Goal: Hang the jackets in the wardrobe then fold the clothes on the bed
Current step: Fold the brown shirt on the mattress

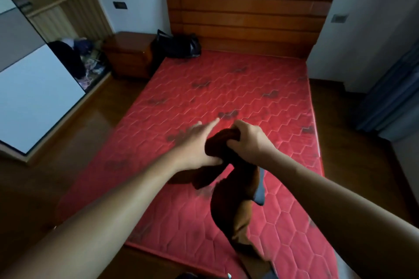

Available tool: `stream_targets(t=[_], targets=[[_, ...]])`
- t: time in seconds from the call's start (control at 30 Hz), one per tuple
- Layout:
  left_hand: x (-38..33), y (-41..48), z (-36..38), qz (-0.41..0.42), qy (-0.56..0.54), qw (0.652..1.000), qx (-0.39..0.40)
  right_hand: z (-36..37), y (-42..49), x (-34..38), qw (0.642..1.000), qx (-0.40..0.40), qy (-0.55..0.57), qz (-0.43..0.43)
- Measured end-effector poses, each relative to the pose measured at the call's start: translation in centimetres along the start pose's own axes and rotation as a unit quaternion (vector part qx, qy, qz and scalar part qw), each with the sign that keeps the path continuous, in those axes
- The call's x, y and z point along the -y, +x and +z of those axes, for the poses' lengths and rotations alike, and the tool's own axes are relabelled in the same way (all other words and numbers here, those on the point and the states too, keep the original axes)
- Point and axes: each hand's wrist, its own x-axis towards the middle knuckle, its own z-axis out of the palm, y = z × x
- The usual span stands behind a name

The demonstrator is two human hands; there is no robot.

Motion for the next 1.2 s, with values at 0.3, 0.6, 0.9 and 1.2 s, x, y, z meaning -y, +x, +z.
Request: stream_targets(t=[0.3, 0.6, 0.9, 1.2], targets=[[-5.3, 2.6, 1.3, 0.022, -0.094, 0.986, -0.135, -2.4, -4.8, -4.4, 0.988, 0.053, -0.143, 0.03], [-5.5, 1.8, -1.9, 0.023, -0.219, 0.966, -0.133, 1.2, -7.7, -7.8, 0.992, -0.019, 0.03, 0.118], [-1.8, 0.5, 0.8, 0.105, 0.17, 0.978, -0.064, -2.4, -2.4, -0.3, 0.988, -0.061, 0.126, 0.059], [-5.6, -0.7, 5.4, 0.166, -0.186, 0.964, -0.093, -4.7, -3.4, 0.8, 0.982, 0.028, 0.152, 0.11]])
